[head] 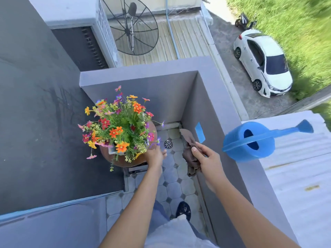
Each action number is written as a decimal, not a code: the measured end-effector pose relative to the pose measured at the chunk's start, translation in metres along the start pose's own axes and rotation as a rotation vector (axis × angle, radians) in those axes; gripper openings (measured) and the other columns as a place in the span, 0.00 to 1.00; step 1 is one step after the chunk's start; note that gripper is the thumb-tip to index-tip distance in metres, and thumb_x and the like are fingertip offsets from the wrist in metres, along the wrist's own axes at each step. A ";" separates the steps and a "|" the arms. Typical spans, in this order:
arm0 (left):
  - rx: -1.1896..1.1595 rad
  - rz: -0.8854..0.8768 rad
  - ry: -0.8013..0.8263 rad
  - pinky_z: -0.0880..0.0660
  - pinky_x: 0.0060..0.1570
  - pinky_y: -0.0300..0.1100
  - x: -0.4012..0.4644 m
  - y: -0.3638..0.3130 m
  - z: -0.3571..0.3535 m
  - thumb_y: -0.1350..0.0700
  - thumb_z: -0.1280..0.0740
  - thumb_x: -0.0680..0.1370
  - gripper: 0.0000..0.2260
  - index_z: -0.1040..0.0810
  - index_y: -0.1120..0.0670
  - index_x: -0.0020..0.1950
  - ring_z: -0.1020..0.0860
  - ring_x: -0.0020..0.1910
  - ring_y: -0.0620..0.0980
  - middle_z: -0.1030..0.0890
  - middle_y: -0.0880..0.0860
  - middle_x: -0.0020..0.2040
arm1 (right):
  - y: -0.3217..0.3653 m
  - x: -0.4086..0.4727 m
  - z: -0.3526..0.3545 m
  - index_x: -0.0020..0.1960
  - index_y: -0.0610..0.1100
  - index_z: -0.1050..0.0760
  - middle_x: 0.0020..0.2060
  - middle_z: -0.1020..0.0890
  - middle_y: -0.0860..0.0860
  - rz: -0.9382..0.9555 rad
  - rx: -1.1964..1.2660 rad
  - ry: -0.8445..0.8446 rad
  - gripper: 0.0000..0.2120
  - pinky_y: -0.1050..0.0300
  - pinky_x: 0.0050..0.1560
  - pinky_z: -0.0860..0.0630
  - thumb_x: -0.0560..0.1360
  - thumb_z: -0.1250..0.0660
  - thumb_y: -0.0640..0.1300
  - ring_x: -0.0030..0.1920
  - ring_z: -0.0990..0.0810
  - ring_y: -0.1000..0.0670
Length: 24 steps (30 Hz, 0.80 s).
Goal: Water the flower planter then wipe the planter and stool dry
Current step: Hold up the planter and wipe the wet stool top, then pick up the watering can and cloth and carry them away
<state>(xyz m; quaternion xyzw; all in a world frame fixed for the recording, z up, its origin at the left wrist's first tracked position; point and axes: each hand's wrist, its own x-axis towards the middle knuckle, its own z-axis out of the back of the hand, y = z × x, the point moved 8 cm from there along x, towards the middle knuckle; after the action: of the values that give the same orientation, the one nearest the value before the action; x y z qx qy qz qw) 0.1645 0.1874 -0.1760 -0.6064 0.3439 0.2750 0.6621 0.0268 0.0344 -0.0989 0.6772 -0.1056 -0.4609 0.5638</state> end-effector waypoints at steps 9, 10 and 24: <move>0.154 -0.570 0.301 0.32 0.28 0.40 -0.166 -0.081 -0.105 0.54 0.36 0.81 0.04 0.23 0.53 0.52 0.26 0.27 0.43 0.21 0.51 0.38 | 0.122 -0.061 0.102 0.61 0.44 0.19 0.55 0.15 0.45 0.233 0.422 -0.104 0.12 0.54 0.55 0.21 0.80 0.34 0.39 0.51 0.17 0.49; 0.130 -0.575 0.362 0.34 0.26 0.40 -0.185 -0.083 -0.118 0.55 0.36 0.81 0.05 0.22 0.53 0.49 0.28 0.26 0.44 0.22 0.50 0.35 | 0.130 -0.066 0.117 0.63 0.42 0.20 0.54 0.15 0.44 0.243 0.472 -0.123 0.12 0.54 0.51 0.21 0.80 0.34 0.39 0.50 0.17 0.48; -0.106 0.129 0.546 0.36 0.20 0.36 -0.235 0.068 -0.254 0.50 0.30 0.78 0.13 0.24 0.55 0.57 0.31 0.22 0.43 0.23 0.50 0.38 | 0.129 -0.132 0.267 0.47 0.42 0.23 0.33 0.22 0.44 0.248 0.669 -0.377 0.08 0.58 0.26 0.41 0.79 0.38 0.45 0.24 0.33 0.47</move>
<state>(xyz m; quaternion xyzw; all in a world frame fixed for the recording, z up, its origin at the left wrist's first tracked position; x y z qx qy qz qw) -0.0636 -0.0448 -0.0396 -0.6686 0.5325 0.1607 0.4935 -0.1965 -0.1002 0.0950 0.7092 -0.4323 -0.4455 0.3342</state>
